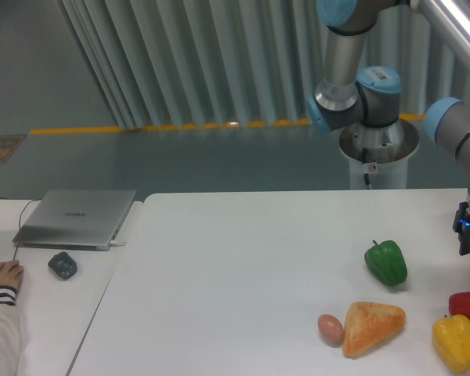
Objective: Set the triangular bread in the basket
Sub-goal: 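Move the gripper down toward the orange triangular bread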
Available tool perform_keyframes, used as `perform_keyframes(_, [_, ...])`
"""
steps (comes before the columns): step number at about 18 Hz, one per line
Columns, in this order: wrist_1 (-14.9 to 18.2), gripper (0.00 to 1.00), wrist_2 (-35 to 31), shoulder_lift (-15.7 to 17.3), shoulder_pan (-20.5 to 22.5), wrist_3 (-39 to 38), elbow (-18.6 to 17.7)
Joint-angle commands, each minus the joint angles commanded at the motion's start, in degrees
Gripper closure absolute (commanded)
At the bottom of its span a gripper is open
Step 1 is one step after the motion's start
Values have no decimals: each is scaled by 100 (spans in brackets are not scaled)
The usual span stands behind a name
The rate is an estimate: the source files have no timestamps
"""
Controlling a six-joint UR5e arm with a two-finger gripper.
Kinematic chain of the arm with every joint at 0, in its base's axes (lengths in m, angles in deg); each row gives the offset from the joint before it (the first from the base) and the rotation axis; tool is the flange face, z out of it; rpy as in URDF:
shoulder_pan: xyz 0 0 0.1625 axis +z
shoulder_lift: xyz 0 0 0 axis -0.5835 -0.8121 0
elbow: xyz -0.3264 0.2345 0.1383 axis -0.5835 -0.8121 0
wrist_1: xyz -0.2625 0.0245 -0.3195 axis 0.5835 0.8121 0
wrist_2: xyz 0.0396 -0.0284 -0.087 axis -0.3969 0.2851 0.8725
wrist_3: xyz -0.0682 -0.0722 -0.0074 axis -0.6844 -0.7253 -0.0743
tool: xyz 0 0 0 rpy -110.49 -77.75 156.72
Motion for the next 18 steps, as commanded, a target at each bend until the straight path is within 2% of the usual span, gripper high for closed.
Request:
perform_keyframes(7, [0, 0, 0, 44, 79, 0, -35])
perform_keyframes(9, [0, 0, 0, 157, 167, -96, -123])
perform_keyframes(12, [0, 0, 61, 343, 150, -683, -220])
perform_keyframes(13, [9, 0, 114, 438, -16, -1190, -228])
perform_keyframes(16, [-17, 0, 140, 483, -315, -2063, -272])
perform_keyframes(18, [-227, 0, 202, 449, -535, -2311, -246])
